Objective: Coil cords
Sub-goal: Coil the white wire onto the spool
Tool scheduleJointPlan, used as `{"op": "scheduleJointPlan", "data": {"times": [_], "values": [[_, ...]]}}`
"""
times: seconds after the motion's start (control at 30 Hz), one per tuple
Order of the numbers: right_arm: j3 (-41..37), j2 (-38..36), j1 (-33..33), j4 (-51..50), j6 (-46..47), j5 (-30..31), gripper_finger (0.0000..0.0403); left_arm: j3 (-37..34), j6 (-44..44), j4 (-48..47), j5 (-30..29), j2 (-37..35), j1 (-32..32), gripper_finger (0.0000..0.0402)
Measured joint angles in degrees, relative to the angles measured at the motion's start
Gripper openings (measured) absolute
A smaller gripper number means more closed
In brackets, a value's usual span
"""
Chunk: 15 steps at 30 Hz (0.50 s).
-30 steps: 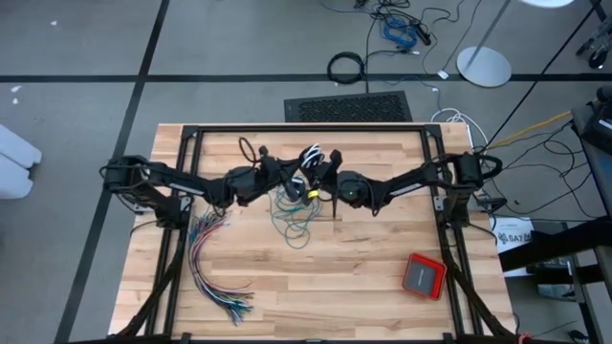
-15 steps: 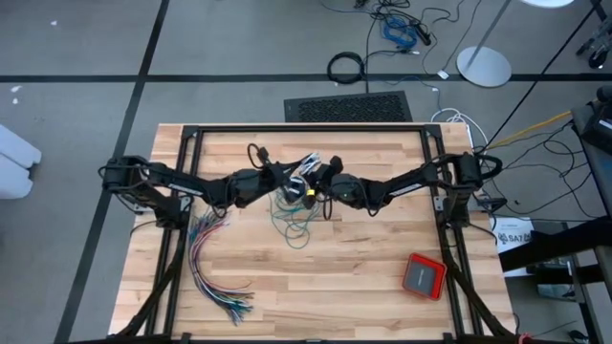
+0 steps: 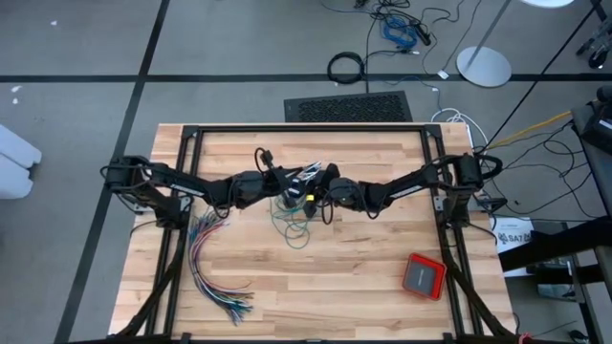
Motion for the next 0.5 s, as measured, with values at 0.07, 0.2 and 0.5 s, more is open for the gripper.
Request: {"op": "scheduleJointPlan", "data": {"times": [0.07, 0.2, 0.5], "values": [[0.00, 0.00, 0.37, -0.53, -0.02, 0.01, 0.0064, 0.00, 0.10, -0.23, -0.04, 0.02, 0.04, 0.0000], [0.00, 0.00, 1.22, -1.14, 0.88, 0.01, 0.0095, 0.00, 0.22, -0.19, -0.07, 0.02, 0.02, 0.0000], [0.00, 0.00, 2.28, -2.33, 0.13, -2.31, 0.0117, 0.00, 0.25, -2.48, 0.47, 0.02, 0.04, 0.0000]]}}
